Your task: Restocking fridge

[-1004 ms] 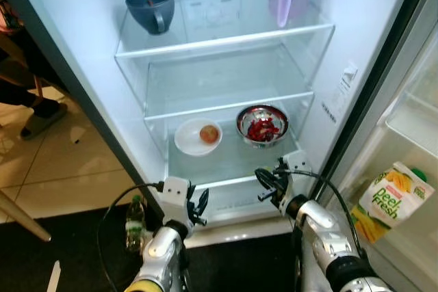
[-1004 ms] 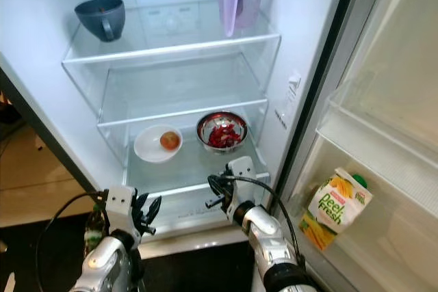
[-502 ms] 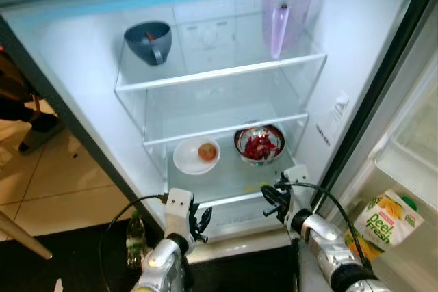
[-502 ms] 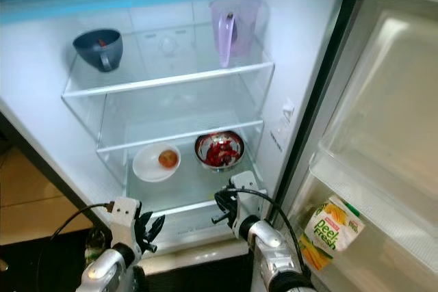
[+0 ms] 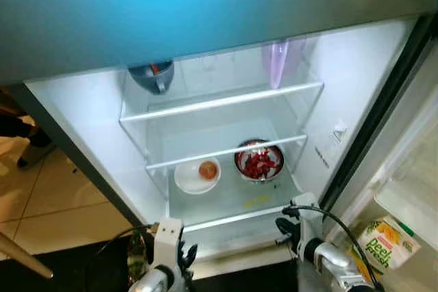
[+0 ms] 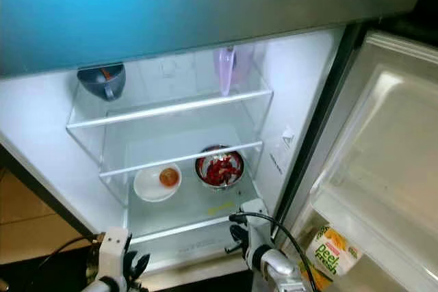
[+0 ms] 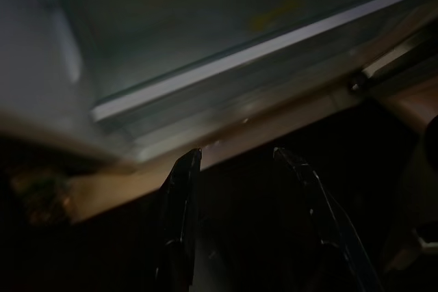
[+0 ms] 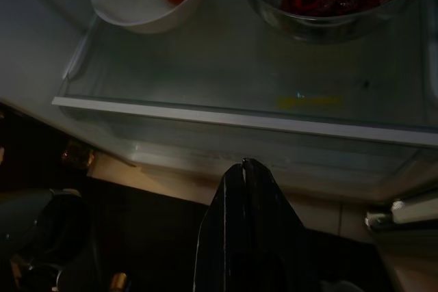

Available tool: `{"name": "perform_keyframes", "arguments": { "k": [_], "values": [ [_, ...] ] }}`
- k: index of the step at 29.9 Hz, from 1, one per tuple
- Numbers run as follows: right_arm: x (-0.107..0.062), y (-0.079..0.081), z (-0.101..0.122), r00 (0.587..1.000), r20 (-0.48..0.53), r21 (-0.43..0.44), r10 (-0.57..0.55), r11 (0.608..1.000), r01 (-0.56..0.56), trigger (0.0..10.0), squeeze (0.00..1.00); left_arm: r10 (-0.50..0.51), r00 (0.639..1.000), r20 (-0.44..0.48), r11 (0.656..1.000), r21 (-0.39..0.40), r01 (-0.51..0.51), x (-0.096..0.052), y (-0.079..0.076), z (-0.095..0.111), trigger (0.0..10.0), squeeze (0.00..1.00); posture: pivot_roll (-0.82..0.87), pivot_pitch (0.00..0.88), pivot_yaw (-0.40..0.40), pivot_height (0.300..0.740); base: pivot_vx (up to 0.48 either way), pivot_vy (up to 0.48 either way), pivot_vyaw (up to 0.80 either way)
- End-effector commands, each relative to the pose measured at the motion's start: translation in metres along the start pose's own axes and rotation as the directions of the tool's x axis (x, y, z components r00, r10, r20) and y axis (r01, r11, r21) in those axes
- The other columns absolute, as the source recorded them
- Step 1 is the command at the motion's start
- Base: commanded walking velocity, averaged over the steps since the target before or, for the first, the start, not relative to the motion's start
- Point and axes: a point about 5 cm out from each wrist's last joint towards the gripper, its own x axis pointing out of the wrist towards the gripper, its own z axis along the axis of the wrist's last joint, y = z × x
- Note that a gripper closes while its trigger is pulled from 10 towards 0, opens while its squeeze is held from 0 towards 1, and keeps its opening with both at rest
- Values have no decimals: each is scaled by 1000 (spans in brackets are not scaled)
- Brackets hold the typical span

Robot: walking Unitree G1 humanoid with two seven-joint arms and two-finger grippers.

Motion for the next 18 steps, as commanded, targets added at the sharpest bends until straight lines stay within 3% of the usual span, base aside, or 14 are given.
{"name": "perform_keyframes", "arguments": {
  "k": [1, 9, 18],
  "values": [
    [-2, 2, -11, 999, -41, -4, -8, 1000, 8, 10000, 0, 27, 998, -55, 1000, -7, -27, -6, 6, -12, 10000, 0, -22, 53, 55, 622, 0, 0, 0],
    [-10, -2, -33, 994, -108, 29, -32, 999, 35, 10000, 0, 57, 990, -130, 998, -28, -61, -13, 8, -30, 10000, 0, -19, 50, 53, 637, 0, 0, 0],
    [-22, -4, -62, 978, -198, 56, -64, 995, 77, 10000, 0, 119, 959, -256, 989, -54, -138, -32, 18, -59, 10000, 0, -19, 45, 54, 677, 0, 0, 0]
  ]
}}
